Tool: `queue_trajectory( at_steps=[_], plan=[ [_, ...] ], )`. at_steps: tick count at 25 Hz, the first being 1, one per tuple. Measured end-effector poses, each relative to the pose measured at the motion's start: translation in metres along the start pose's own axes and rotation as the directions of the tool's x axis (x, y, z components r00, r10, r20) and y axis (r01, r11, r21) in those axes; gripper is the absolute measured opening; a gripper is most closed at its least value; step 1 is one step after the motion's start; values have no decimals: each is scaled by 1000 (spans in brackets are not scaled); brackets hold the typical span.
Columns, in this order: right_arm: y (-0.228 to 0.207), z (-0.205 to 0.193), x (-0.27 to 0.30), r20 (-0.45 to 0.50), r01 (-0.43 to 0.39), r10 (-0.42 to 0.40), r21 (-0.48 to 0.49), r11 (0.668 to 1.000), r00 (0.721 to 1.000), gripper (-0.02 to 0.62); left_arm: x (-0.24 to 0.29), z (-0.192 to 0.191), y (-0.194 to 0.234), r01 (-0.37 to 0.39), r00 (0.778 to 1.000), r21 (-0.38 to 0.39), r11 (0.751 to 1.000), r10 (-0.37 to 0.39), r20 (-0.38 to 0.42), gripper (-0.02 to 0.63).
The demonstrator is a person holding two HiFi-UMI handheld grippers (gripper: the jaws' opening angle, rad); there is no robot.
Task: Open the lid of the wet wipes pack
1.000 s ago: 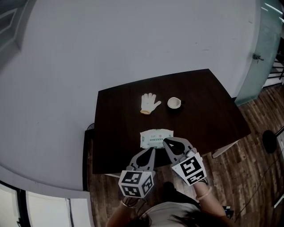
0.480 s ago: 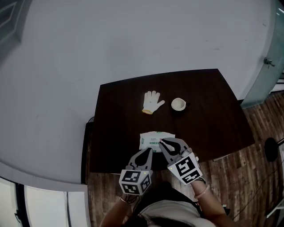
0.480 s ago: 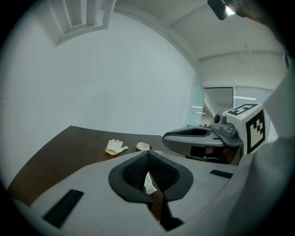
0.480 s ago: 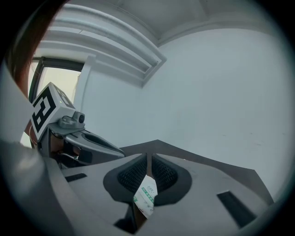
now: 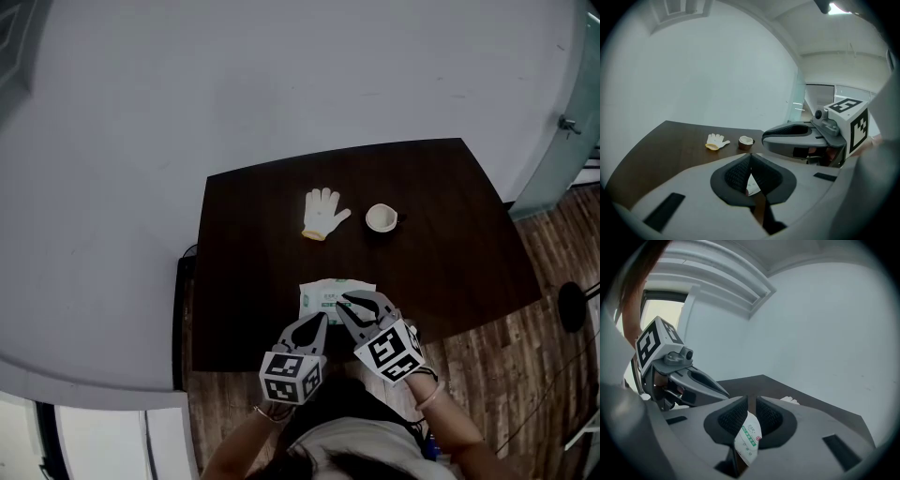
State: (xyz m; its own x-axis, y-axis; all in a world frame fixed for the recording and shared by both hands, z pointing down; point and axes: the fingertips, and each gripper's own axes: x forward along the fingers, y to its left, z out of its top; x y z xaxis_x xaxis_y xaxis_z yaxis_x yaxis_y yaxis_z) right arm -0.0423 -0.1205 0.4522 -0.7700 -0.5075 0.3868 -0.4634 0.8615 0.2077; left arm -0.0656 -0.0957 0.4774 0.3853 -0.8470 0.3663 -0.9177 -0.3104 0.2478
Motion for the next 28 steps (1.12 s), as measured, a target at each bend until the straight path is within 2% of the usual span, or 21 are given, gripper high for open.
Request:
queue_trajectory(
  at_steps=[18, 28],
  plan=[
    [2, -63, 64, -165, -68, 53, -88, 994, 985, 83, 49, -57, 49, 19, 990, -36, 999, -24, -138, 18],
    [3, -97, 86, -234, -112, 83, -115, 987, 969, 89, 72, -83, 56, 28, 979, -52, 998, -38, -201, 18]
  ],
)
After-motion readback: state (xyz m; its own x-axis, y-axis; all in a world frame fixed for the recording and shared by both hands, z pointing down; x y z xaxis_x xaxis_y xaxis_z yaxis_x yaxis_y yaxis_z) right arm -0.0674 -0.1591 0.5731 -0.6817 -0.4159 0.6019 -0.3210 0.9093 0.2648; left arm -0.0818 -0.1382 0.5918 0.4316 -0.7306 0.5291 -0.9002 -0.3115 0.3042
